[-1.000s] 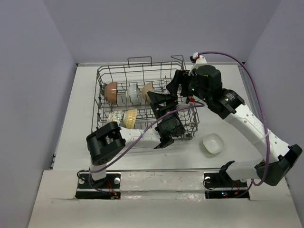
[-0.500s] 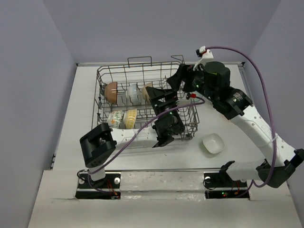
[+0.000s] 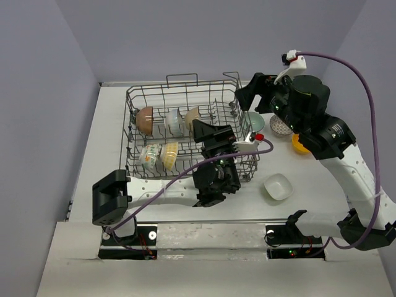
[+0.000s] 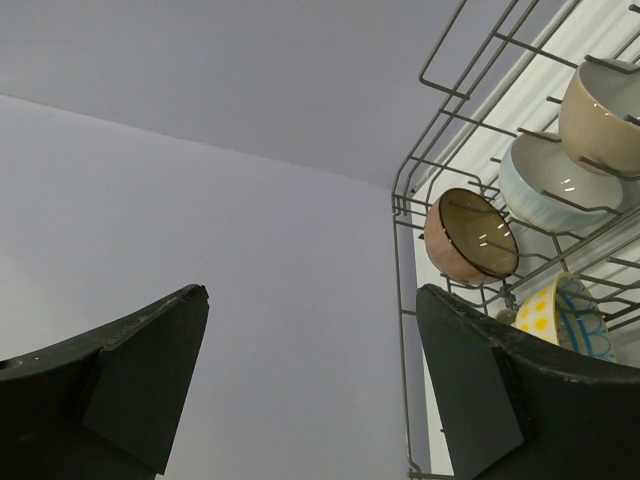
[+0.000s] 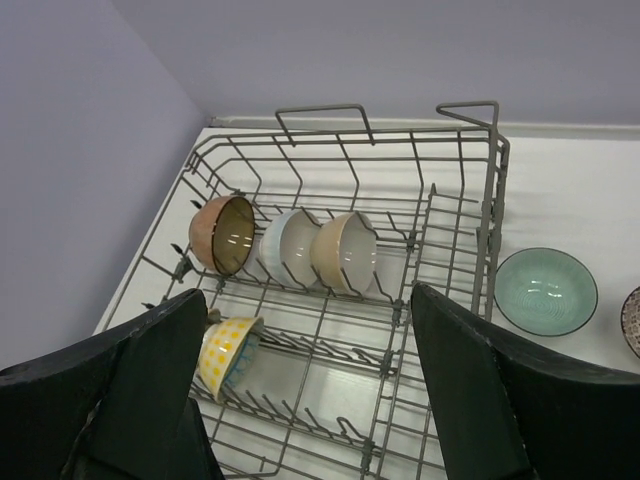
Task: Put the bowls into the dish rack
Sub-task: Move the dish rack to the center of the board.
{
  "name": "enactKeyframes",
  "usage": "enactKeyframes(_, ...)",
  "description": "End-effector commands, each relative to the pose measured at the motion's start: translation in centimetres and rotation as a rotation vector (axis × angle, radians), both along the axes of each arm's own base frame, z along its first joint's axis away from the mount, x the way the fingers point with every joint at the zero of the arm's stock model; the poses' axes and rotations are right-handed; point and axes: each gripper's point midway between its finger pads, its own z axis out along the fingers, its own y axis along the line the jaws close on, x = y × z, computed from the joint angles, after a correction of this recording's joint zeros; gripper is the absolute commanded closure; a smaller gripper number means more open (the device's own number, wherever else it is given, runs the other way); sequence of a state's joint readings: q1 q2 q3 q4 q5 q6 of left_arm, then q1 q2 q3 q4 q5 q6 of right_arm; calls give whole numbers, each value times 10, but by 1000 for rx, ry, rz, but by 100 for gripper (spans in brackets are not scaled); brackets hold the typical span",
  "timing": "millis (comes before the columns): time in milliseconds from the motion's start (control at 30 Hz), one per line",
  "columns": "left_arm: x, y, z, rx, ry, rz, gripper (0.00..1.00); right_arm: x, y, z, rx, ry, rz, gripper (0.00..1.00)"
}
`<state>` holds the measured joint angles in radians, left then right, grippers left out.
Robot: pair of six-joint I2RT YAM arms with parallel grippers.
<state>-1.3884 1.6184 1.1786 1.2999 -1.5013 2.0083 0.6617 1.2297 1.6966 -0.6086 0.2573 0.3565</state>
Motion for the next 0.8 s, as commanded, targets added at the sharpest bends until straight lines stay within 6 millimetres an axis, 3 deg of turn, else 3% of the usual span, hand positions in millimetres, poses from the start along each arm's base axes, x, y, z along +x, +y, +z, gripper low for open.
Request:
enactKeyframes(0,-22,53,3,-607,104,46,1,-10,-18,26,7,-58,-41,12)
enactKeyframes(67,-31,45,16,-658,110,1,1,-10,-20,27,2,-57,-43,12)
enactKeyframes(200,-44,46,66,-850,108,-77,1,-11,-22,30,-10,-60,-47,11)
enactKeyframes(400,-57,49,82,-909,127,-138,1,-15,-27,38,-10,-73,-57,11)
enactKeyframes(600,-94,53,125,-1087,187,-327,1,-16,-28,41,-10,-73,-57,11)
enactKeyframes(767,-110,56,127,-1105,241,-410,1,-17,-27,41,-4,-70,-50,11)
